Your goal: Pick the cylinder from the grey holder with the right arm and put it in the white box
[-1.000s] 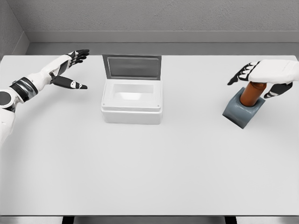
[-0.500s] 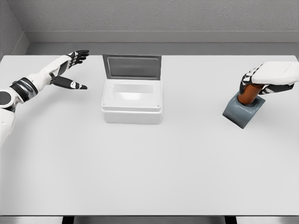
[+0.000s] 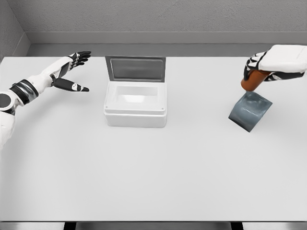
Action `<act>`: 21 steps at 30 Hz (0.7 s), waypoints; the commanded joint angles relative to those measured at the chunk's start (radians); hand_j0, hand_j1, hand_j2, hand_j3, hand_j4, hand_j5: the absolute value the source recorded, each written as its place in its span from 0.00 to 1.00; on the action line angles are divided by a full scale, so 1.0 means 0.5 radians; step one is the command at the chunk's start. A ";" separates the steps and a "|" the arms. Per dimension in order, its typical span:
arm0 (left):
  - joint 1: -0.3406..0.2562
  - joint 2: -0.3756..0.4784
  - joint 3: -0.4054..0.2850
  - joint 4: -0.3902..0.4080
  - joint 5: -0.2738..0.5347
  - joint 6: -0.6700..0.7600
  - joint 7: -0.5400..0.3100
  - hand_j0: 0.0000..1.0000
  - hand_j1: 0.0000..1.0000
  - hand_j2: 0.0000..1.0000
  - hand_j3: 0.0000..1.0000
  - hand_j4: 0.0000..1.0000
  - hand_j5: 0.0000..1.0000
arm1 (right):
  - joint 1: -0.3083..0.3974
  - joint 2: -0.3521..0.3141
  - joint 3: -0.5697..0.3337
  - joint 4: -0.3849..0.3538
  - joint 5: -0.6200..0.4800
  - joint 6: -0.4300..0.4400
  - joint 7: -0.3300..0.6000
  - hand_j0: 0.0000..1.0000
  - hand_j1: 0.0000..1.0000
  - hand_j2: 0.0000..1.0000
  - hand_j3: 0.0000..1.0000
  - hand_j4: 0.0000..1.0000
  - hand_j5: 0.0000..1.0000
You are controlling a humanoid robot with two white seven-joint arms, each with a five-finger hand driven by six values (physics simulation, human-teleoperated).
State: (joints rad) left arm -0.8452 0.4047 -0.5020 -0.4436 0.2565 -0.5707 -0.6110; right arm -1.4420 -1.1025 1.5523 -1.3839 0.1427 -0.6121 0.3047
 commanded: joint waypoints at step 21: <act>0.003 0.022 0.016 -0.015 0.015 0.000 0.000 1.00 1.00 1.00 1.00 1.00 1.00 | -0.049 0.327 -0.049 -0.546 -0.012 0.002 0.013 0.34 0.34 0.34 0.34 0.34 0.34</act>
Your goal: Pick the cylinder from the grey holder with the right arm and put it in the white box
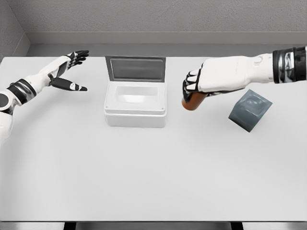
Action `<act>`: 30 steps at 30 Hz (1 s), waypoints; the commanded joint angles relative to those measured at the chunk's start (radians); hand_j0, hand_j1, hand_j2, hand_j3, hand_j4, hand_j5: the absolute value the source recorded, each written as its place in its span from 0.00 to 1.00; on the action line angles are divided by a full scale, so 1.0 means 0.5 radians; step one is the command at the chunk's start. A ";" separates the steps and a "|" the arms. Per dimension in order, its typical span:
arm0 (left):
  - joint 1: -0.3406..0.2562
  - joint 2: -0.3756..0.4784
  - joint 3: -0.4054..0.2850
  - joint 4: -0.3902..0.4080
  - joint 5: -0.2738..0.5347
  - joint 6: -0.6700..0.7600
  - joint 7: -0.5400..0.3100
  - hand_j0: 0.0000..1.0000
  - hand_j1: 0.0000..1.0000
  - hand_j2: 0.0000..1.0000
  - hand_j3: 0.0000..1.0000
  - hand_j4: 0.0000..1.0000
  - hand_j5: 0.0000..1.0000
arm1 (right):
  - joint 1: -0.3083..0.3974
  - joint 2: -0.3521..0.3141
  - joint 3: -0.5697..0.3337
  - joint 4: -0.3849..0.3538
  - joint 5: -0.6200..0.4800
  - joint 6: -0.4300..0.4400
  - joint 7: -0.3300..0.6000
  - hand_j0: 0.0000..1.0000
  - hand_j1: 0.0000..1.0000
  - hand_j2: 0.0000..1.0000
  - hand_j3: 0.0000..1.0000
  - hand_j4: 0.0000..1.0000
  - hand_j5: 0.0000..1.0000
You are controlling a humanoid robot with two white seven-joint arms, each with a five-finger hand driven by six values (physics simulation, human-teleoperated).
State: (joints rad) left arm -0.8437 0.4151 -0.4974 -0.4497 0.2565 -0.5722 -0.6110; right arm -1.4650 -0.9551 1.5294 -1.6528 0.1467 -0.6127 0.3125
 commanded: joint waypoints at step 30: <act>0.000 0.010 0.007 0.010 0.015 0.003 0.000 1.00 1.00 1.00 1.00 1.00 1.00 | 0.000 0.502 0.006 0.382 0.035 0.004 0.093 0.34 0.34 0.34 0.34 0.34 0.34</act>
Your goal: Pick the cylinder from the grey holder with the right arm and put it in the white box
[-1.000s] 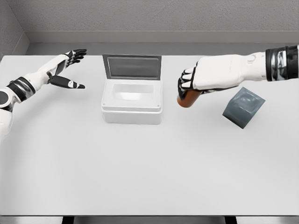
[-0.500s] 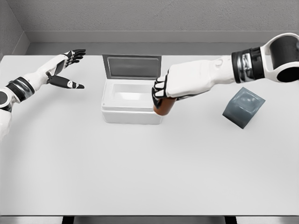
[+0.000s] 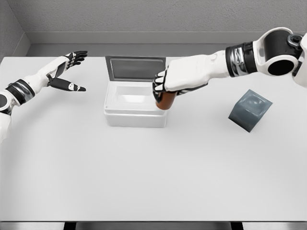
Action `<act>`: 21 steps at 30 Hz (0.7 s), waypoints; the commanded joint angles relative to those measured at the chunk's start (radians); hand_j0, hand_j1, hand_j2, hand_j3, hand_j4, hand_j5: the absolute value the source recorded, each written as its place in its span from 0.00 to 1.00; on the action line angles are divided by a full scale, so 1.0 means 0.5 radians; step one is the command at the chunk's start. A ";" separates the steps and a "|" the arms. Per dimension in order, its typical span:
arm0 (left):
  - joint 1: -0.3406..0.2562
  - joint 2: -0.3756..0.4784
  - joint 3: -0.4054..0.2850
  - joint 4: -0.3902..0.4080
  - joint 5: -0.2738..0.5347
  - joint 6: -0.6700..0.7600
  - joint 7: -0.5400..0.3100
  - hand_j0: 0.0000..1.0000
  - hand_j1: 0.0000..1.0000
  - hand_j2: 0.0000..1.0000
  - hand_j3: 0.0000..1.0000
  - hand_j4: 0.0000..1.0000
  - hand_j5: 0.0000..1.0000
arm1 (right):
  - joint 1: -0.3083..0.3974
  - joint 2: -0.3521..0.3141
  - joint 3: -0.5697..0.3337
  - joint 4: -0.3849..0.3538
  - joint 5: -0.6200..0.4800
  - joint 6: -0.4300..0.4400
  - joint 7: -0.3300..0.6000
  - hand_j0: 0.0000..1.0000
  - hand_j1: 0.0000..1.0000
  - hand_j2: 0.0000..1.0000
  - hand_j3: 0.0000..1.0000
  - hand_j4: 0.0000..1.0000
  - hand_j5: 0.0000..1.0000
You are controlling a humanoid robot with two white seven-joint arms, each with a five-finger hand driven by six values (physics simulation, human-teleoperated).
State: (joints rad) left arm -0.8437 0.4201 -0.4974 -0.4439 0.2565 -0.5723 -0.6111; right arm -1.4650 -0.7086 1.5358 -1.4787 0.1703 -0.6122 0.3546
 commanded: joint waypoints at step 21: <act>0.003 -0.003 0.007 -0.002 0.015 0.003 0.000 1.00 1.00 1.00 1.00 1.00 1.00 | 0.006 0.236 -0.013 0.255 -0.019 0.003 0.039 0.34 0.34 0.34 0.34 0.34 0.34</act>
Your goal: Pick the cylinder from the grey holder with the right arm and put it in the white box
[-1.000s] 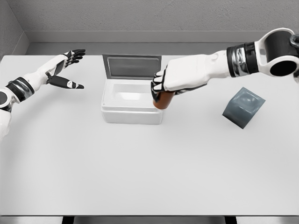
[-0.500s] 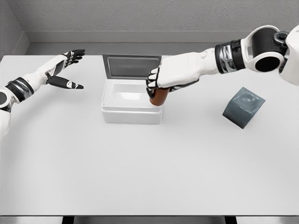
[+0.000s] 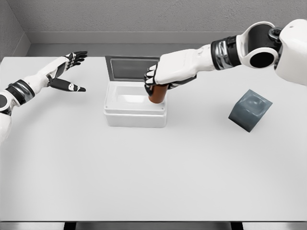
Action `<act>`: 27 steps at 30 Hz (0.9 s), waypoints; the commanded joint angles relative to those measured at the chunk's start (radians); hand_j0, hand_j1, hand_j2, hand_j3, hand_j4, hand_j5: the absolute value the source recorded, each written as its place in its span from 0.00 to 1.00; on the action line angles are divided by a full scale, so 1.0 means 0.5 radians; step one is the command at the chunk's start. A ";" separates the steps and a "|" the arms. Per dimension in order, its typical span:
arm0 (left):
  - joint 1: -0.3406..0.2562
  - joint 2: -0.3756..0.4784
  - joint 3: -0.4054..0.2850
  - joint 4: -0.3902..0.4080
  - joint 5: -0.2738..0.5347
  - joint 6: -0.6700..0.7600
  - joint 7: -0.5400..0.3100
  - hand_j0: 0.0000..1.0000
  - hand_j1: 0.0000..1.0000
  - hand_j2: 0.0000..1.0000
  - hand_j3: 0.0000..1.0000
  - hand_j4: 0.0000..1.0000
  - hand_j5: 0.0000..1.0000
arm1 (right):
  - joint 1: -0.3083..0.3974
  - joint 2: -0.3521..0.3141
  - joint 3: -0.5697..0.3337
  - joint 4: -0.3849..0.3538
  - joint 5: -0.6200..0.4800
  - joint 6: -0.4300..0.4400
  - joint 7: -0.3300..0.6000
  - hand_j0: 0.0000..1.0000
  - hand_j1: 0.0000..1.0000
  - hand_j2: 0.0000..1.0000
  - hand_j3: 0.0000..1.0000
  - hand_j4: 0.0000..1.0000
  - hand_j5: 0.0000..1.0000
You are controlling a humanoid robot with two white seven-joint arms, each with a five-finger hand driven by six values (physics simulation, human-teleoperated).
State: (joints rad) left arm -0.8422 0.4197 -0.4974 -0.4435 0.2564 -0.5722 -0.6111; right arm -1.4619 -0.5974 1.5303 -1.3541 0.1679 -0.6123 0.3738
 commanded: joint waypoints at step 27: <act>-0.003 -0.002 0.010 -0.003 0.018 0.006 0.000 1.00 1.00 1.00 1.00 1.00 1.00 | 0.037 0.093 0.007 0.189 0.002 0.003 0.041 0.35 0.35 0.35 0.35 0.35 0.35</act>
State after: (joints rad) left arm -0.8437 0.4186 -0.4968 -0.4431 0.2568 -0.5709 -0.6111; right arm -1.4419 -0.5513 1.5346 -1.2607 0.1762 -0.6124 0.3924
